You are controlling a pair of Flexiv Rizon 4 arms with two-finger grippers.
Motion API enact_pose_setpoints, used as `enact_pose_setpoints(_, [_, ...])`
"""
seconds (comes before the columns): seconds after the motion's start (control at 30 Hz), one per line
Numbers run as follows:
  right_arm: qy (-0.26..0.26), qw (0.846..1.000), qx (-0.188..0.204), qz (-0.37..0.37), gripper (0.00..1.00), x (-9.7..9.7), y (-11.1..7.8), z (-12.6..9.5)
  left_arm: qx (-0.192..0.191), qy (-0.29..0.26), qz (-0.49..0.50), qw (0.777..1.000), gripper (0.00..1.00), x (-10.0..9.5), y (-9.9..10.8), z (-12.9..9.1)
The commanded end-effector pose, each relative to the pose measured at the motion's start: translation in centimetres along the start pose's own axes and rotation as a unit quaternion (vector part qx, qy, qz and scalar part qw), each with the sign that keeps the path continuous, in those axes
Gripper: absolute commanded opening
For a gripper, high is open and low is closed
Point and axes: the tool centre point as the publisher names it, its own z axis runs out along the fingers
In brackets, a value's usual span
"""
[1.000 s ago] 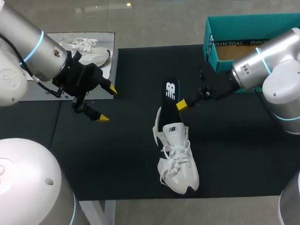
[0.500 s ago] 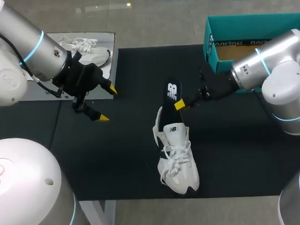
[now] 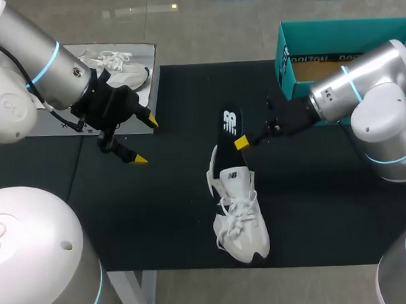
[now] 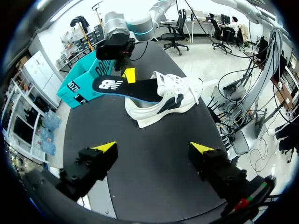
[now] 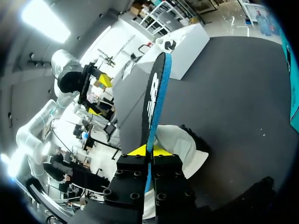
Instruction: Take the shoe out of the shoebox, open the shoe tongue, remove and reinsert the insole, then place the shoe into the shoebox
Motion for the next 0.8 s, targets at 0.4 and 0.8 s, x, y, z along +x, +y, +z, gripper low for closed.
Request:
enact_pose_setpoints(0.4, [-0.009,1.0,0.021,0.01,0.0,1.0,-2.2,2.3,-0.001,0.001,0.0,1.0,1.0,0.0,0.0,0.0])
enact_pose_setpoints(0.8, [-0.006,0.997,0.073,0.011,0.0,1.6,-3.7,3.8,-0.001,0.001,0.0,1.0,1.0,0.0,0.0,0.0])
